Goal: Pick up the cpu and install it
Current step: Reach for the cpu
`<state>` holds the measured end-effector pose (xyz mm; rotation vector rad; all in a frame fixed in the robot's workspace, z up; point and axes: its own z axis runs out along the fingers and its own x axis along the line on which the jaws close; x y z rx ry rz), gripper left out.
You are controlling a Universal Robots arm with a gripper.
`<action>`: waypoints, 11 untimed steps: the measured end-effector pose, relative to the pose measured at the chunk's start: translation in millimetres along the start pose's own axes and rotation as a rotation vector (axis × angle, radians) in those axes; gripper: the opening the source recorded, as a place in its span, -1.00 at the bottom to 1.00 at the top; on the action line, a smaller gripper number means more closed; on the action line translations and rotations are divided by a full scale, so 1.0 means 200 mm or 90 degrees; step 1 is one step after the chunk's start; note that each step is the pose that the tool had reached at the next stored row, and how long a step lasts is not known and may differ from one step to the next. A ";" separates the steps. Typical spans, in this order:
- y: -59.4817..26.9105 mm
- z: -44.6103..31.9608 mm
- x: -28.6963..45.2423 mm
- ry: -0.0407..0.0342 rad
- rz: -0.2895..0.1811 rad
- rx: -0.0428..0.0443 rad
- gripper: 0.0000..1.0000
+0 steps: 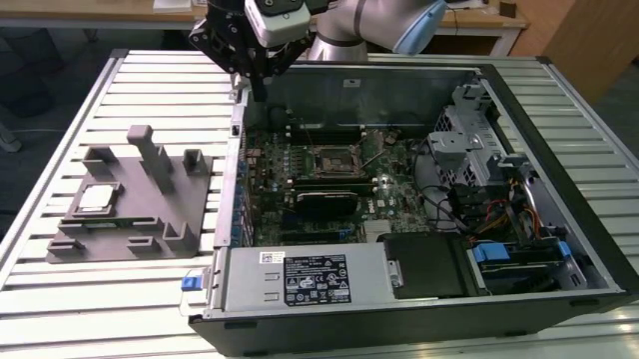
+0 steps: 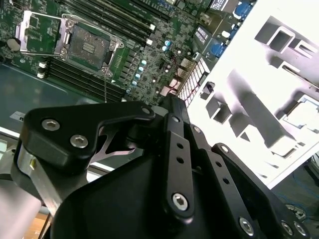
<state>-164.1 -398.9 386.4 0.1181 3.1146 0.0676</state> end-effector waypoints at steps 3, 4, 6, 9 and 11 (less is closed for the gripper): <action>-0.001 0.002 0.008 0.0004 0.000 0.0000 -0.79; -0.001 0.003 0.011 0.0004 0.000 0.0000 -0.79; -0.002 0.004 0.018 0.0006 0.000 0.0001 -0.79; -0.003 0.006 0.030 0.0008 0.000 0.0001 -0.79; -0.003 0.008 0.038 0.0010 0.000 0.0000 -0.79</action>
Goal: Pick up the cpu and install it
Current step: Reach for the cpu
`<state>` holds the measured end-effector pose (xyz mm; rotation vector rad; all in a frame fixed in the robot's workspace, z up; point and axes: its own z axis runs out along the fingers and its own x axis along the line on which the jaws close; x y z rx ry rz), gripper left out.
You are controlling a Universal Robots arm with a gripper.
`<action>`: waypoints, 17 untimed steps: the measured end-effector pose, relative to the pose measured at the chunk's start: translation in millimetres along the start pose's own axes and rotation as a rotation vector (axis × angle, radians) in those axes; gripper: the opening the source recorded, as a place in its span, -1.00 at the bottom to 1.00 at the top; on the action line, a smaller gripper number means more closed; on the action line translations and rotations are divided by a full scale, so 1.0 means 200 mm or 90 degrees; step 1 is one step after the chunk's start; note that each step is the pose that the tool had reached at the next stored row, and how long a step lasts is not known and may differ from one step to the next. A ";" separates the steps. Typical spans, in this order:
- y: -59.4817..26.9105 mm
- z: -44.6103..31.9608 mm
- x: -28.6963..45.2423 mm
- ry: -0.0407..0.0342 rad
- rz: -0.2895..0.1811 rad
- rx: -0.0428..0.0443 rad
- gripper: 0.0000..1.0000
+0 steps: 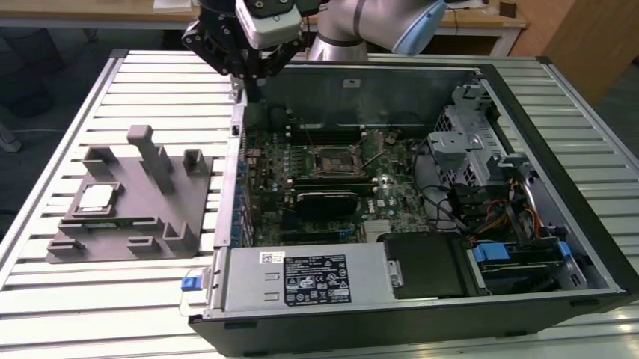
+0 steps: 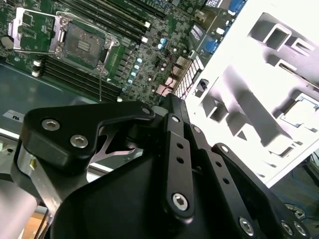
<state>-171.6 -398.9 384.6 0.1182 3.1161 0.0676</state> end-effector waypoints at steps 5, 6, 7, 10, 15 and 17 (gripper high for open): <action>-0.002 0.004 0.019 0.0004 0.000 0.0000 -0.79; -0.002 0.004 0.022 0.0005 0.000 0.0001 -0.79; -0.002 0.005 0.026 0.0005 0.000 0.0001 -0.79; -0.004 0.006 0.040 0.0006 0.000 0.0001 -0.79; -0.005 0.010 0.065 0.0007 0.000 0.0000 -0.79; -0.006 0.011 0.074 0.0008 0.000 0.0001 -0.79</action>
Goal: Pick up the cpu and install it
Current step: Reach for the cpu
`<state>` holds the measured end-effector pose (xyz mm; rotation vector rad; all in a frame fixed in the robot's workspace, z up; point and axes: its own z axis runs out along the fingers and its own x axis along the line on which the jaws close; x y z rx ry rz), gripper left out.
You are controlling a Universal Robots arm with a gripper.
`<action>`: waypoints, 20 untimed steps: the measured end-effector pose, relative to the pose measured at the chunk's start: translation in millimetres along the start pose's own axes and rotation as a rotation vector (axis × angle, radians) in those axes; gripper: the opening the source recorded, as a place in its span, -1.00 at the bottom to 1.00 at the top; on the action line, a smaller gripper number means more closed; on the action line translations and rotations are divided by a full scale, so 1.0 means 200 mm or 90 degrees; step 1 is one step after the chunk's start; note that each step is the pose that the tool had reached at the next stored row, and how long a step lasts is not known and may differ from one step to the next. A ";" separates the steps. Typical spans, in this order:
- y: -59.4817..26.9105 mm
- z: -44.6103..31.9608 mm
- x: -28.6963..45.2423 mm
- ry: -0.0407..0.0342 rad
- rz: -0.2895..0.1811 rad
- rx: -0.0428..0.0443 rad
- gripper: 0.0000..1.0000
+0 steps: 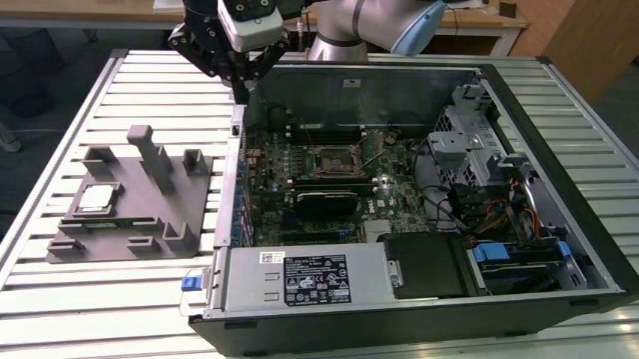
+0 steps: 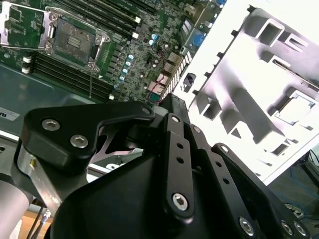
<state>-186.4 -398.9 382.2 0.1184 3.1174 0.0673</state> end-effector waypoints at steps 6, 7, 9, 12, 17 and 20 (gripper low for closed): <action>-0.004 0.005 0.048 0.0000 0.000 0.0000 -0.79; -0.004 0.005 0.055 0.0001 0.000 0.0000 -0.79; -0.005 0.007 0.067 0.0001 0.000 0.0000 -0.79; -0.007 0.009 0.085 0.0002 0.000 0.0000 -0.79; -0.009 0.013 0.111 0.0003 0.000 0.0000 -0.79; -0.010 0.015 0.126 0.0004 0.000 0.0000 -0.79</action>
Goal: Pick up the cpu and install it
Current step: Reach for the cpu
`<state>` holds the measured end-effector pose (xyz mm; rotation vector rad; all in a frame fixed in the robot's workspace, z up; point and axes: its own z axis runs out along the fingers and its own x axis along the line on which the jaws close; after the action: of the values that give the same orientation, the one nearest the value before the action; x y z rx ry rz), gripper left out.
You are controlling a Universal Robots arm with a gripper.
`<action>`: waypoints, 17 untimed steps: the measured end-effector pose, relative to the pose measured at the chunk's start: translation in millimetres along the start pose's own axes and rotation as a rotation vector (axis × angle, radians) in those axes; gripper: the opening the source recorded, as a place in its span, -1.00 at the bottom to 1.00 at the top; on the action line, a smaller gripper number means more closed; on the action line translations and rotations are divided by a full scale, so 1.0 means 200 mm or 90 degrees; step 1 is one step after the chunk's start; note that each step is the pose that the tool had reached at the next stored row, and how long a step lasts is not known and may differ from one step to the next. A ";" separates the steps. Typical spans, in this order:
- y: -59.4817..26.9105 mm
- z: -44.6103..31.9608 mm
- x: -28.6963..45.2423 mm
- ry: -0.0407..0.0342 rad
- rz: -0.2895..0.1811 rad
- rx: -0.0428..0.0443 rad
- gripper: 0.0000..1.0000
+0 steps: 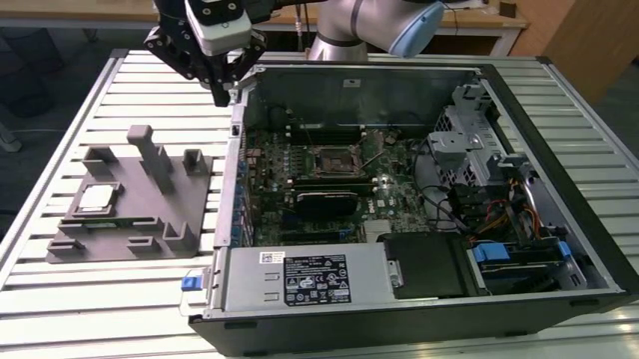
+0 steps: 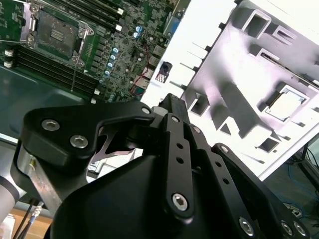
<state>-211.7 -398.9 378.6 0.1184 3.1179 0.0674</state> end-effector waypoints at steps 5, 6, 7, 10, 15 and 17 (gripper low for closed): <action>-0.002 0.004 0.024 0.0001 0.000 0.0000 -0.79; -0.003 0.004 0.030 0.0001 0.000 0.0000 -0.79; -0.003 0.005 0.034 0.0001 0.000 0.0000 -0.79; -0.004 0.008 0.044 0.0003 0.000 0.0000 -0.79; -0.005 0.012 0.063 0.0007 0.000 0.0001 -0.79; -0.006 0.014 0.071 0.0008 0.000 0.0000 -0.79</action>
<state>-226.0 -398.9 375.5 0.1185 3.1191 0.0674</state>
